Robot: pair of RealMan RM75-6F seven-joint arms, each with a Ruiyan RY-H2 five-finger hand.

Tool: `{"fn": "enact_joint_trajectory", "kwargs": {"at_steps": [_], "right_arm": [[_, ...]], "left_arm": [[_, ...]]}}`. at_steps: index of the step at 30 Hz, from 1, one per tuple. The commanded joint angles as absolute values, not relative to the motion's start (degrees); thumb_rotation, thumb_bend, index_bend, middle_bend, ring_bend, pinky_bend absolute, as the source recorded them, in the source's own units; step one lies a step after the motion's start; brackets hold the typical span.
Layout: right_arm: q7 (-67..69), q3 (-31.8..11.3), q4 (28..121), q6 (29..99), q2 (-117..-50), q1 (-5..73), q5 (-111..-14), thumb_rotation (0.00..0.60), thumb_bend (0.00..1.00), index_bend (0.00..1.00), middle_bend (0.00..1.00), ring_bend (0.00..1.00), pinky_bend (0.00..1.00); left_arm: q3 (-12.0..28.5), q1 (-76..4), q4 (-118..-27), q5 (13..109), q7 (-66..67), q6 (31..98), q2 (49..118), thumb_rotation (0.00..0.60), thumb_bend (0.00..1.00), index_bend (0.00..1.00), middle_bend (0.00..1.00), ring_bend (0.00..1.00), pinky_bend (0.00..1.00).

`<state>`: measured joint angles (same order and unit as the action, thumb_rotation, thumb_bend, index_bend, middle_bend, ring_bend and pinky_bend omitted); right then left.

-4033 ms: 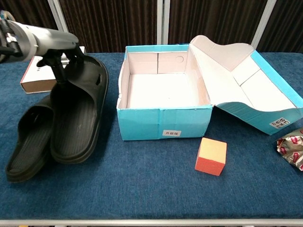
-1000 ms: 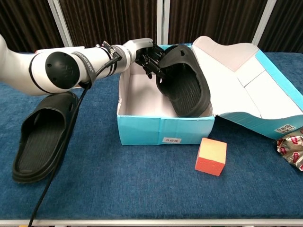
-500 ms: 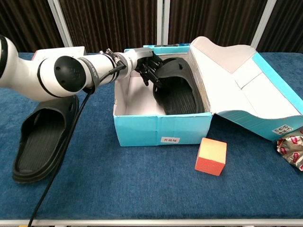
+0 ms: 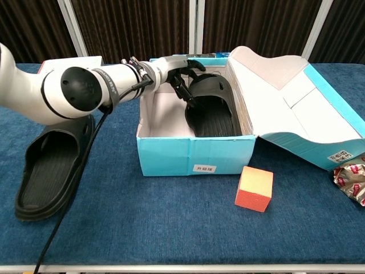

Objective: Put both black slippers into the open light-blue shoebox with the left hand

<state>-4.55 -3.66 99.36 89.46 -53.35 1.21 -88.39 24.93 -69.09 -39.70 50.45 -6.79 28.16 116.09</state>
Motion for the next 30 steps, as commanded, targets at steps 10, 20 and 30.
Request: {"fn": "enact_joint_trajectory", "kwargs": {"at_steps": [10, 20, 30], "right_arm": [[-3.69, -3.46, 98.9, 89.95, -53.52, 1.02, -89.2, 0.6, 0.1, 0.05, 0.14, 0.04, 0.13], [-2.97, -3.36, 98.46, 90.16, -53.76, 1.21, -90.27, 0.6, 0.1, 0.05, 0.14, 0.04, 0.13], [-1.5, -3.15, 97.34, 90.56, -54.21, 1.4, -91.6, 0.6, 0.1, 0.05, 0.14, 0.04, 0.13]], "left_arm": [[24.3, -64.42, -56.77, 48.3, -0.56, 34.8, 105.74, 0.6, 0.0, 0.02, 0.09, 0.12, 0.38], [22.87, -56.89, -80.39, 50.36, 4.91, 44.81, 88.63, 0.6, 0.0, 0.03, 0.09, 0.14, 0.43], [16.86, -46.72, -95.33, 51.03, 8.95, 51.95, 71.7, 0.6, 0.0, 0.13, 0.12, 0.53, 0.71]]}}
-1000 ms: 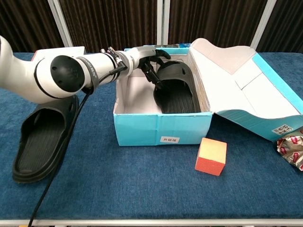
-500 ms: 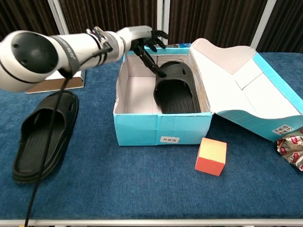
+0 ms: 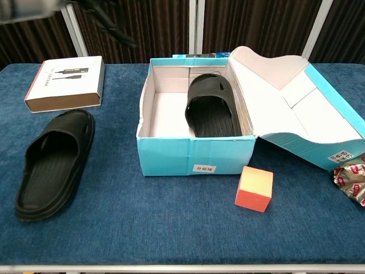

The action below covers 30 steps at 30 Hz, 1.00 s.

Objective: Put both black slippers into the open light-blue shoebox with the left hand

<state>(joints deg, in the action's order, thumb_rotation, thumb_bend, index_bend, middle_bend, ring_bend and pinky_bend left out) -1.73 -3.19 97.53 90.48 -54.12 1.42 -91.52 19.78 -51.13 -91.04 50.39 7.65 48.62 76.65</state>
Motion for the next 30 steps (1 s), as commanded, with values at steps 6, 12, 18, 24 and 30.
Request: {"fn": "enact_joint_trajectory", "kwargs": {"at_steps": [6, 12, 18, 24, 30], "right_arm": [[-0.52, -2.71, 96.35, 90.28, -54.88, 1.45, -92.06, 0.6, 0.1, 0.05, 0.14, 0.04, 0.13], [-0.55, -2.66, 96.11, 89.79, -55.19, 1.83, -92.26, 0.6, 0.1, 0.05, 0.14, 0.04, 0.13], [0.3, -2.45, 95.28, 88.99, -56.05, 2.42, -92.69, 0.6, 0.1, 0.05, 0.14, 0.04, 0.13], [1.75, -2.3, 94.09, 89.6, -55.96, 2.13, -92.82, 0.6, 0.1, 0.05, 0.14, 0.04, 0.13], [3.44, -2.13, 92.93, 90.26, -55.71, 1.74, -92.86, 0.6, 0.1, 0.05, 0.14, 0.04, 0.13]], "left_arm": [[10.6, -40.21, -97.65, 54.92, 7.23, 53.96, 67.71, 0.6, 0.0, 0.16, 0.14, 0.59, 0.71], [6.0, -38.23, -96.96, 56.12, 6.24, 50.01, 67.71, 0.6, 0.0, 0.16, 0.14, 0.6, 0.71], [5.09, -40.98, -97.84, 53.34, 8.84, 45.06, 69.51, 0.6, 0.0, 0.14, 0.14, 0.67, 0.71], [4.61, -46.72, -98.95, 42.01, 16.07, 42.84, 70.91, 0.6, 0.0, 0.1, 0.14, 0.7, 0.72], [1.47, -54.12, -99.4, 26.37, 30.77, 49.8, 75.12, 0.6, 0.0, 0.1, 0.14, 0.73, 0.72]]}}
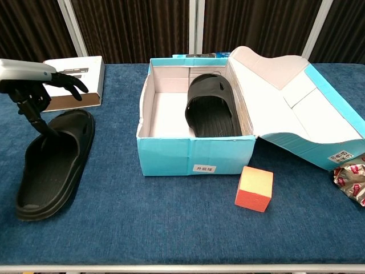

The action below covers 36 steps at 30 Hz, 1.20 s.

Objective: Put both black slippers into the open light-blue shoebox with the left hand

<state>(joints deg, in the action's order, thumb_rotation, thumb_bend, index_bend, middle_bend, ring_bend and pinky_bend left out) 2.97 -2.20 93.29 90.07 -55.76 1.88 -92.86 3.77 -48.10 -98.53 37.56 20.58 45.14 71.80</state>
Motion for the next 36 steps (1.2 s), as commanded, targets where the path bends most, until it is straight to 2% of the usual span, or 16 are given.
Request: {"fn": "enact_joint_trajectory", "kwargs": {"at_steps": [1, 7, 11, 14, 20, 23, 26, 31, 36], "right_arm": [[3.76, -2.1, 92.69, 90.33, -55.75, 1.69, -92.83, 0.6, 0.1, 0.05, 0.14, 0.04, 0.13], [4.97, -1.97, 91.62, 90.49, -55.94, 1.52, -92.73, 0.6, 0.1, 0.05, 0.14, 0.04, 0.13], [5.36, -1.97, 91.29, 90.62, -55.99, 1.44, -92.64, 0.6, 0.1, 0.05, 0.14, 0.04, 0.13], [5.48, -1.95, 91.21, 90.65, -56.04, 1.42, -92.62, 0.6, 0.1, 0.05, 0.14, 0.04, 0.13], [5.3, -1.93, 91.34, 90.78, -56.01, 1.25, -92.4, 0.6, 0.1, 0.05, 0.14, 0.04, 0.13], [4.99, -1.92, 91.59, 90.75, -55.96, 1.24, -92.39, 0.6, 0.1, 0.05, 0.14, 0.04, 0.13], [4.71, -1.92, 91.84, 90.7, -55.97, 1.3, -92.47, 0.6, 0.1, 0.05, 0.14, 0.04, 0.13], [4.35, -1.97, 92.15, 90.98, -55.85, 1.16, -92.46, 0.6, 0.1, 0.05, 0.14, 0.04, 0.13], [3.76, -2.09, 92.6, 91.3, -55.56, 0.96, -92.25, 0.6, 0.1, 0.05, 0.14, 0.04, 0.13]], "left_arm": [[1.09, -55.49, -99.59, 22.89, 33.27, 51.34, 76.04, 0.6, 0.0, 0.1, 0.14, 0.73, 0.72], [0.61, -60.01, -98.37, 9.7, 41.75, 57.16, 80.22, 0.6, 0.0, 0.1, 0.15, 0.75, 0.74], [1.49, -60.36, -97.43, 6.57, 41.86, 55.82, 81.1, 0.6, 0.0, 0.14, 0.18, 0.76, 0.75], [1.41, -60.33, -96.59, 6.58, 42.24, 56.84, 82.23, 0.6, 0.0, 0.19, 0.24, 0.79, 0.78], [1.4, -59.62, -94.54, 6.25, 42.71, 58.79, 84.15, 0.6, 0.0, 0.36, 0.44, 0.84, 0.84], [1.63, -58.71, -94.18, 7.21, 42.08, 59.63, 84.29, 0.6, 0.0, 0.45, 0.52, 0.85, 0.86], [1.89, -57.46, -94.69, 9.21, 40.71, 59.57, 83.36, 0.6, 0.0, 0.48, 0.57, 0.86, 0.87], [2.07, -53.88, -96.64, 15.67, 36.05, 61.25, 80.45, 0.6, 0.0, 0.49, 0.58, 0.87, 0.87], [4.19, -46.3, -99.32, 28.41, 22.17, 63.75, 74.99, 0.6, 0.0, 0.52, 0.59, 0.87, 0.87]]}}
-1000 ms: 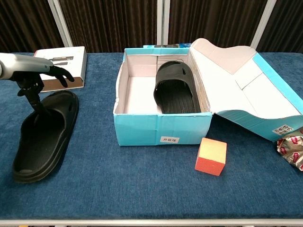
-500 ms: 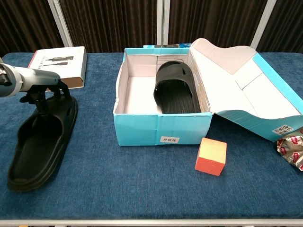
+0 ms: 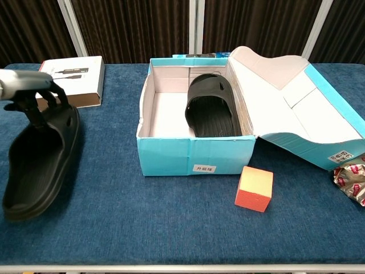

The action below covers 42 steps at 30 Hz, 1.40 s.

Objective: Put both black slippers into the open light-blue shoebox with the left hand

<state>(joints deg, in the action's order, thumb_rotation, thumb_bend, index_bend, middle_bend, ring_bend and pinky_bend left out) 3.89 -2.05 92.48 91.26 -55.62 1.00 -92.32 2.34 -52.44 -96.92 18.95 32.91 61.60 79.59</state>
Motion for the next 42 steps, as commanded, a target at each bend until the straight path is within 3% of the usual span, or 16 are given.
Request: {"fn": "enact_joint_trajectory", "kwargs": {"at_steps": [1, 5, 10, 20, 29, 42], "right_arm": [[3.65, -2.12, 92.69, 91.26, -55.55, 0.97, -92.19, 0.6, 0.1, 0.05, 0.14, 0.04, 0.13], [2.9, -2.17, 93.19, 90.81, -55.65, 1.25, -92.21, 0.6, 0.1, 0.05, 0.14, 0.04, 0.13], [1.71, -2.24, 94.15, 90.52, -55.58, 1.69, -92.79, 0.6, 0.1, 0.05, 0.14, 0.04, 0.13], [0.32, -2.11, 95.68, 91.27, -54.79, 0.87, -92.28, 0.6, 0.1, 0.05, 0.14, 0.04, 0.13], [-0.51, -2.0, 96.52, 91.83, -54.23, 0.17, -91.95, 0.6, 0.1, 0.05, 0.14, 0.04, 0.13], [-1.04, -2.01, 96.87, 91.75, -54.41, -0.05, -91.81, 0.6, 0.1, 0.05, 0.14, 0.04, 0.13]], "left_arm": [[5.04, -44.88, -99.79, 30.72, 18.83, 63.87, 73.88, 0.6, 0.0, 0.53, 0.6, 0.87, 0.87], [10.34, -39.16, -101.08, 42.05, 0.39, 61.69, 69.1, 0.6, 0.0, 0.54, 0.61, 0.87, 0.87], [17.0, -37.15, -99.05, 52.22, -18.14, 57.69, 68.9, 0.6, 0.0, 0.57, 0.63, 0.87, 0.87], [23.82, -45.35, -90.93, 55.61, -25.15, 51.99, 80.57, 0.6, 0.0, 0.57, 0.63, 0.86, 0.85], [25.67, -51.97, -80.01, 55.75, -22.28, 52.82, 92.79, 0.6, 0.0, 0.57, 0.63, 0.8, 0.77], [23.9, -54.39, -68.02, 56.29, -19.39, 52.2, 101.66, 0.6, 0.0, 0.57, 0.63, 0.77, 0.7]]}}
